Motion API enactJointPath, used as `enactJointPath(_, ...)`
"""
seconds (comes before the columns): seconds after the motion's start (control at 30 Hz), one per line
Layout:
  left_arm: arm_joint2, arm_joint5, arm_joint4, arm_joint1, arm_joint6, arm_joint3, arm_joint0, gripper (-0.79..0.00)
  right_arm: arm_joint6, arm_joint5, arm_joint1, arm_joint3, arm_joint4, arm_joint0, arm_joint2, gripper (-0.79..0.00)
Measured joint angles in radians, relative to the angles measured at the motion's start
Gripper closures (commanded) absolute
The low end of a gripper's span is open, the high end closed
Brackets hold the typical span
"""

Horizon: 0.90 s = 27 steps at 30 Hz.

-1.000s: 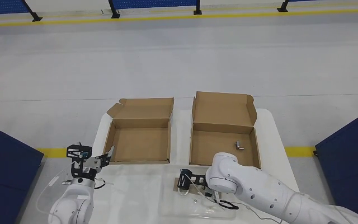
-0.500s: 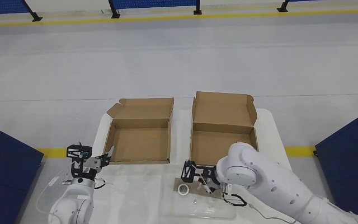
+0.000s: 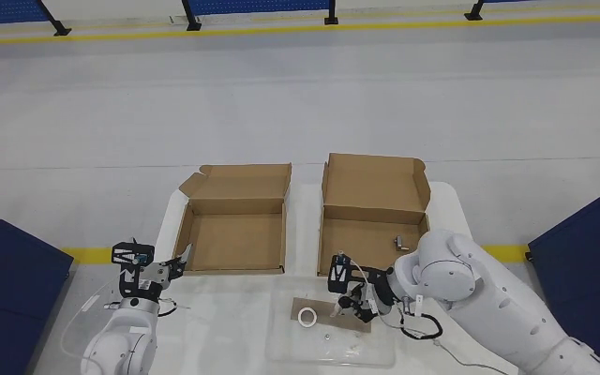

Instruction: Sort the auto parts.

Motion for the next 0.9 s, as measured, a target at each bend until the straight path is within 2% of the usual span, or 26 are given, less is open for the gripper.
enactJointPath(0.13, 0.000, 0.000, 0.000, 0.000, 0.000, 0.000, 0.000, -0.785, -0.027, -0.013, 0.000, 0.005, 0.030, -0.010, 0.011, 0.000)
enactJointPath(0.23, 0.000, 0.000, 0.000, 0.000, 0.000, 0.000, 0.000, -0.785, -0.081, -0.079, 0.012, 0.031, 0.200, -0.024, 0.065, 0.000)
enactJointPath(0.4, 0.000, 0.000, 0.000, 0.000, 0.000, 0.000, 0.000, -0.785, -0.130, -0.130, 0.057, -0.001, 0.477, -0.046, 0.119, 0.000)
enactJointPath(0.67, 0.000, 0.000, 0.000, 0.000, 0.000, 0.000, 0.000, -0.785, -0.176, -0.176, 0.125, -0.073, 0.836, -0.030, 0.090, 0.000)
enactJointPath(0.9, 0.000, 0.000, 0.000, 0.000, 0.000, 0.000, 0.000, -0.785, -0.175, -0.176, 0.126, -0.070, 0.841, -0.029, 0.089, 0.000)
